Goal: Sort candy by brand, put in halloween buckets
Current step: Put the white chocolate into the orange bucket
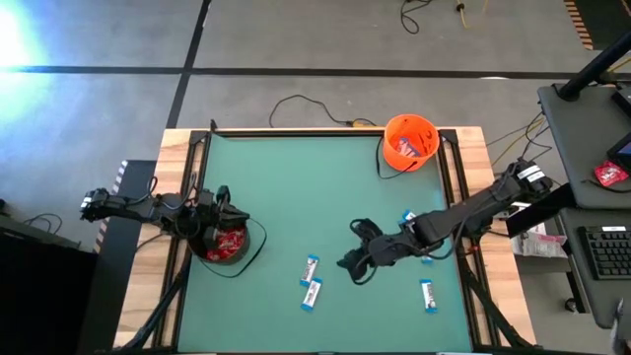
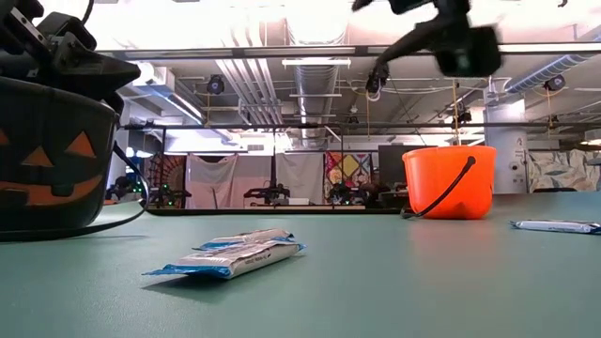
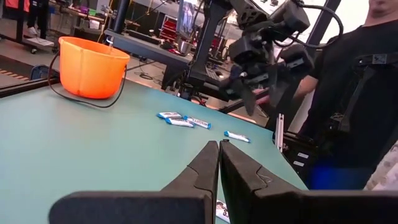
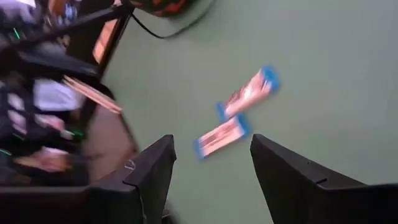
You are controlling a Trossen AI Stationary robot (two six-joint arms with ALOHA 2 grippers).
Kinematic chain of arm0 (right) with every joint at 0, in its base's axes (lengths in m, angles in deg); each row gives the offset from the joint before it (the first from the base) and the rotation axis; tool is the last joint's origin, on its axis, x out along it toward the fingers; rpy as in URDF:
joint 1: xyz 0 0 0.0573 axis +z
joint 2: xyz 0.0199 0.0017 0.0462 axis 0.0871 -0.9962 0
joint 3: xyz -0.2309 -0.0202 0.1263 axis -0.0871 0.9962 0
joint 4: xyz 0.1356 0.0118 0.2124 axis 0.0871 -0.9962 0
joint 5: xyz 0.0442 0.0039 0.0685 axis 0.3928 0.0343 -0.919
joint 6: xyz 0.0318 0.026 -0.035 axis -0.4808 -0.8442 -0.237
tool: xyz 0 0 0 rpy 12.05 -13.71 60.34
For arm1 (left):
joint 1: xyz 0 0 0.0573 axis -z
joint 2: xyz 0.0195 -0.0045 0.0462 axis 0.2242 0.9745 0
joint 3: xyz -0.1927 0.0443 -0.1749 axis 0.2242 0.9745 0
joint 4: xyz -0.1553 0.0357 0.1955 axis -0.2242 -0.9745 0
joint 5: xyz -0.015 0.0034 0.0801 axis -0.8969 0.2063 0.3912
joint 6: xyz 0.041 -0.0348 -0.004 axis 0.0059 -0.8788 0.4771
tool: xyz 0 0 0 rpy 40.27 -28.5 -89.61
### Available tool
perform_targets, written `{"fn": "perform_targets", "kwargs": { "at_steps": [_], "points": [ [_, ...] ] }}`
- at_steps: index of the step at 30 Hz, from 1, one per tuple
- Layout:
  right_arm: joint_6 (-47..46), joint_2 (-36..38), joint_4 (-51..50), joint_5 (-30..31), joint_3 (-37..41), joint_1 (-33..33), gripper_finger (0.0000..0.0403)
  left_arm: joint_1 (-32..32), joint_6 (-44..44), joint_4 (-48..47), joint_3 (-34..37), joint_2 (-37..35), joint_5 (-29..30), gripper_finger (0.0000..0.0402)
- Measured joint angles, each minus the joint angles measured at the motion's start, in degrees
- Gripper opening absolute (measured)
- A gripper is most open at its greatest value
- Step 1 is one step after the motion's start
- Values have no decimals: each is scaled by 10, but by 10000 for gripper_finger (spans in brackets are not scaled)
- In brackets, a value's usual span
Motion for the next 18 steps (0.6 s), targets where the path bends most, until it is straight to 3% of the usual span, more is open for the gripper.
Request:
{"fn": "perform_targets", "kwargs": {
  "at_steps": [3, 7, 13, 18],
  "points": [
    [-49, 0, 5, -14, 0, 3, 208, 0, 0, 0, 0, 0, 0, 0],
    [-111, -13, -11, 55, 0, 11, 208, 0, 0, 1, 0, 0, 0, 0],
    [-244, -83, 2, 104, -12, -4, 208, 0, 0, 1, 0, 0, 0, 0],
    [-310, -193, 4, 21, -84, -28, 208, 0, 0, 2, 0, 0, 0, 0]
  ]
}}
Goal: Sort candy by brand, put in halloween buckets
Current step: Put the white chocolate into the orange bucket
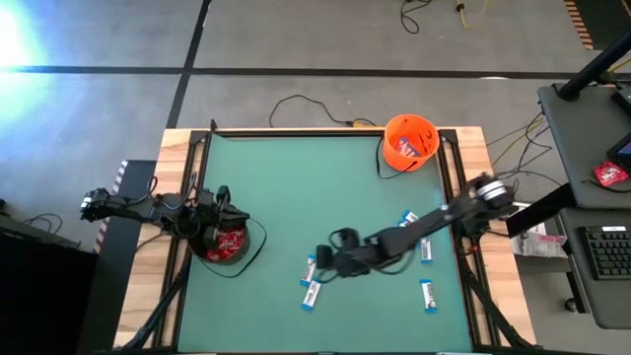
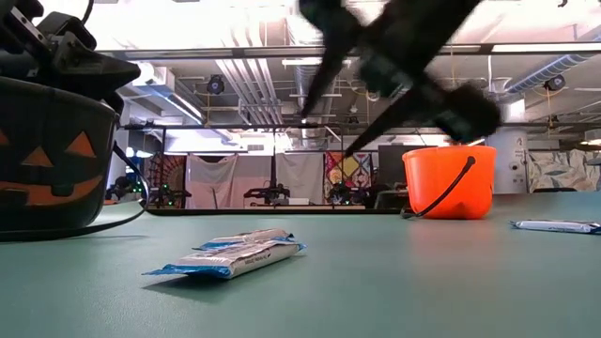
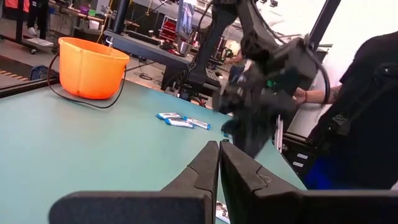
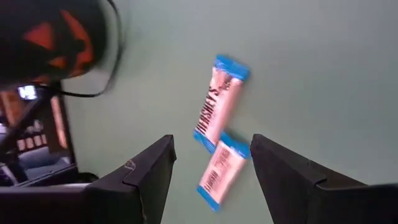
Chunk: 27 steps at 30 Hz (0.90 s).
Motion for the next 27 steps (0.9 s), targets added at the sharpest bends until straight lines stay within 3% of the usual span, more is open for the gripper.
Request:
{"fn": "perform_targets", "kwargs": {
  "at_steps": [4, 9, 12, 27],
  "points": [
    [-2, -77, -24, -42, -86, -17, 208, 0, 0, 3, 0, 1, 0, 0],
    [-26, -152, -177, -126, -205, -28, 208, 0, 0, 3, 0, 1, 0, 0],
    [-23, -184, -232, -139, -256, -33, 208, 0, 0, 3, 0, 1, 0, 0],
    [51, -300, -291, -166, -410, -78, 208, 0, 0, 3, 0, 1, 0, 0]
  ]
}}
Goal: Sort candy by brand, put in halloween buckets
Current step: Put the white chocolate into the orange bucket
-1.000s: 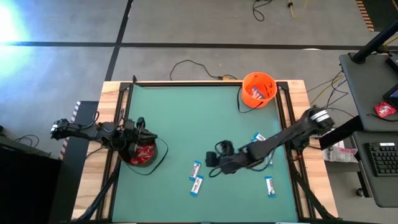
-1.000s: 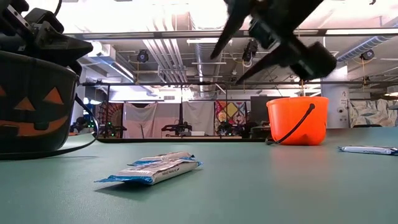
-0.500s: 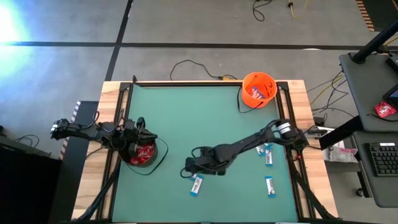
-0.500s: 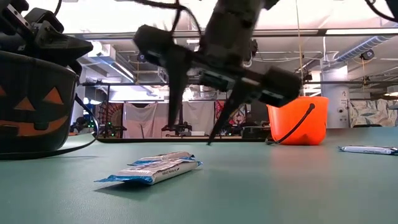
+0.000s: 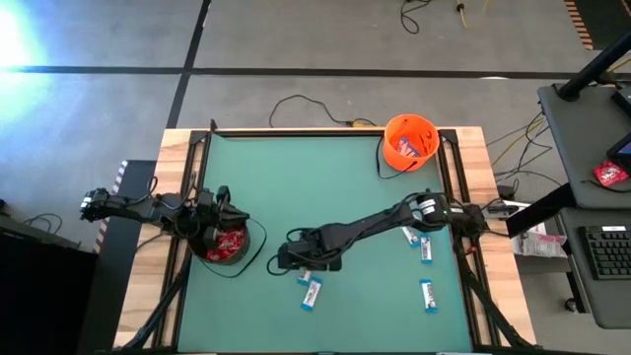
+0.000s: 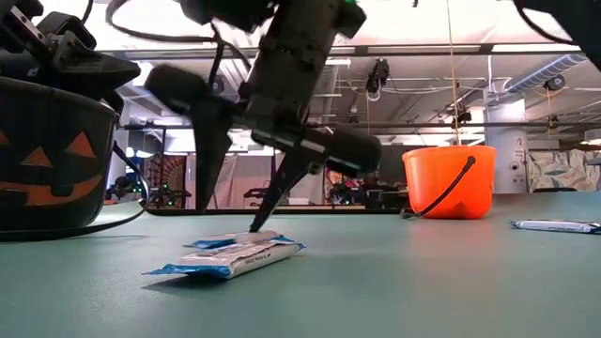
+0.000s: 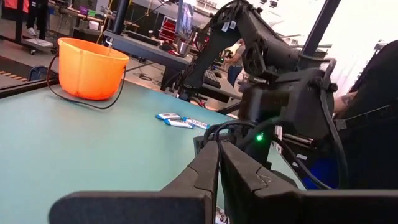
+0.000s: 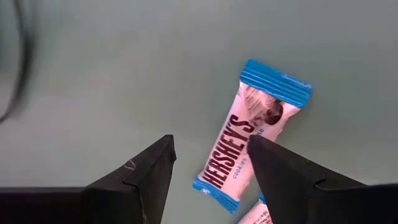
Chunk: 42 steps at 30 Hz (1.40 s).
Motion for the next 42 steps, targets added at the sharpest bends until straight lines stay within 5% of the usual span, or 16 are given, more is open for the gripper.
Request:
{"fn": "perform_targets", "kwargs": {
  "at_steps": [8, 30, 42],
  "points": [
    [19, -37, -91, -19, -73, -11, 208, 0, 0, 0, 0, 0, 0, 0],
    [-20, -15, -197, 84, -68, 6, 208, 0, 0, 0, 0, 2, 0, 0],
    [-51, -10, -278, 88, -89, 12, 208, 0, 0, 0, 0, 2, 0, 0]
  ]
}}
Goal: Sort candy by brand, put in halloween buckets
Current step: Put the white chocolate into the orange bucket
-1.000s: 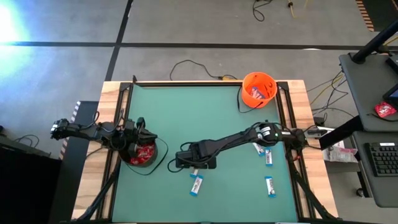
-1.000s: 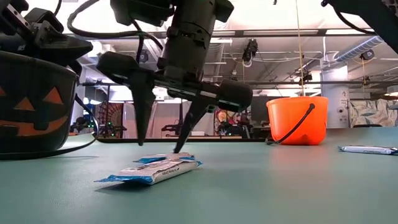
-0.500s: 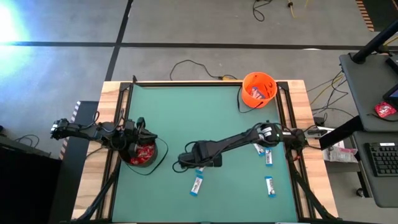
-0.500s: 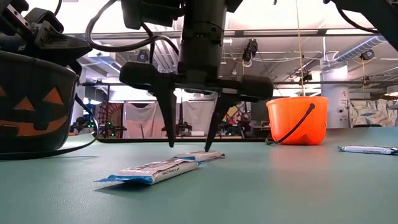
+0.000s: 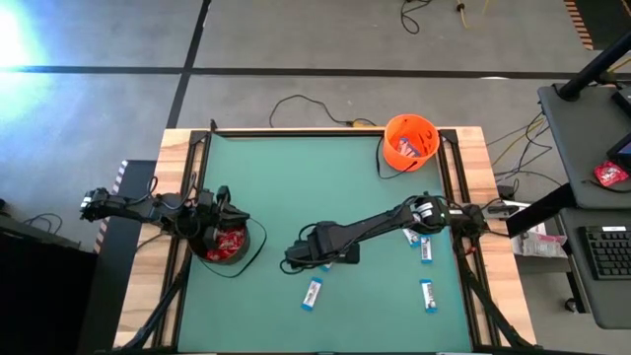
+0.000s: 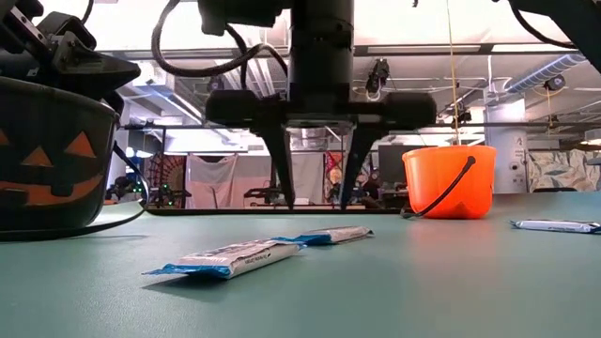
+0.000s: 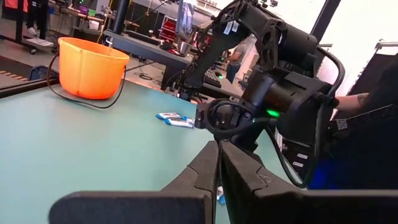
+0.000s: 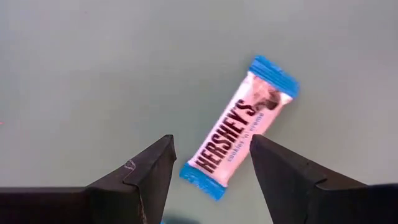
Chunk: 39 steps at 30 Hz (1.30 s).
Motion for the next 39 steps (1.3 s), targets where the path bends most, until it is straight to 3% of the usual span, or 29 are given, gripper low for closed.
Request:
{"fn": "perform_targets", "kwargs": {
  "at_steps": [6, 29, 39],
  "points": [
    [-55, 0, -78, 17, -16, 7, 208, 0, 0, 0, 0, 0, 0, 0],
    [-209, -56, -26, 8, 3, 10, 206, 0, 0, 0, 0, 0, 0, 0],
    [-234, -83, -30, 66, 5, 28, 161, 0, 0, 0, 0, 0, 0, 0]
  ]
}}
